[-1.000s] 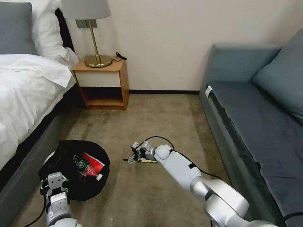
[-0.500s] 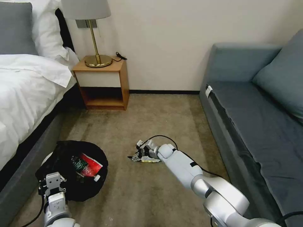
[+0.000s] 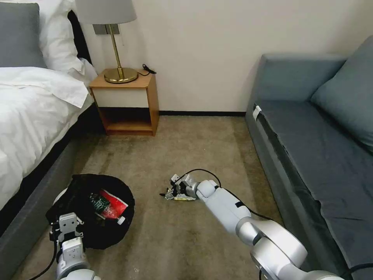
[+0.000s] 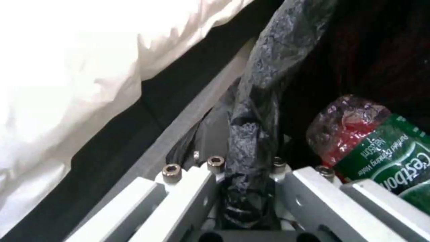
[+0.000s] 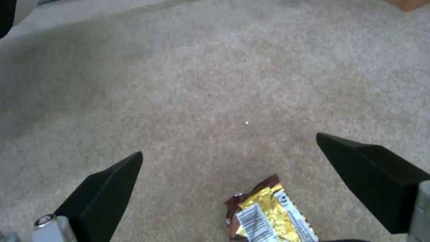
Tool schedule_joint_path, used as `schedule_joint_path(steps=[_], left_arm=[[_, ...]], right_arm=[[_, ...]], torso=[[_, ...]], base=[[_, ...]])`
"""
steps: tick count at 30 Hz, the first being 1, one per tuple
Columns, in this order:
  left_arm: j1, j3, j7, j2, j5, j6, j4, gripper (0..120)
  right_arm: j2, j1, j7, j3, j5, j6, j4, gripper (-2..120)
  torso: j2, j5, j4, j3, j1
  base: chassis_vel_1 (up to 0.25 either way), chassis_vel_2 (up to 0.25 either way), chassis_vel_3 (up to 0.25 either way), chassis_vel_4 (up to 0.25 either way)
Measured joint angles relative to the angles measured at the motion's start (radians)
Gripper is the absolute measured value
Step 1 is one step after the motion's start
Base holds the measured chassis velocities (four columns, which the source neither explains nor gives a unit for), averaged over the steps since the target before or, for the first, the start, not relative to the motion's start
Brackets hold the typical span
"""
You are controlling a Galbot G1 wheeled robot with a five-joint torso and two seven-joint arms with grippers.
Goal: Pick up the trash bin, then pick up the garbage on the floor and place it into the trash bin.
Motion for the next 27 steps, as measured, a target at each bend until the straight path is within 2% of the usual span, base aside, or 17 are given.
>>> schedule_joint_path(steps=[27], left_arm=[[-0.006,0.009,-0.001,-0.006,0.01,-0.002,0.003,0]], right_arm=[[-0.01,-0.012,-0.006,0.02,-0.012,0.012,-0.006,100]], torso=[[0.0,0.0,0.0,0.0,0.0]], base=[[-0.016,0.014,0.019,-0.014]])
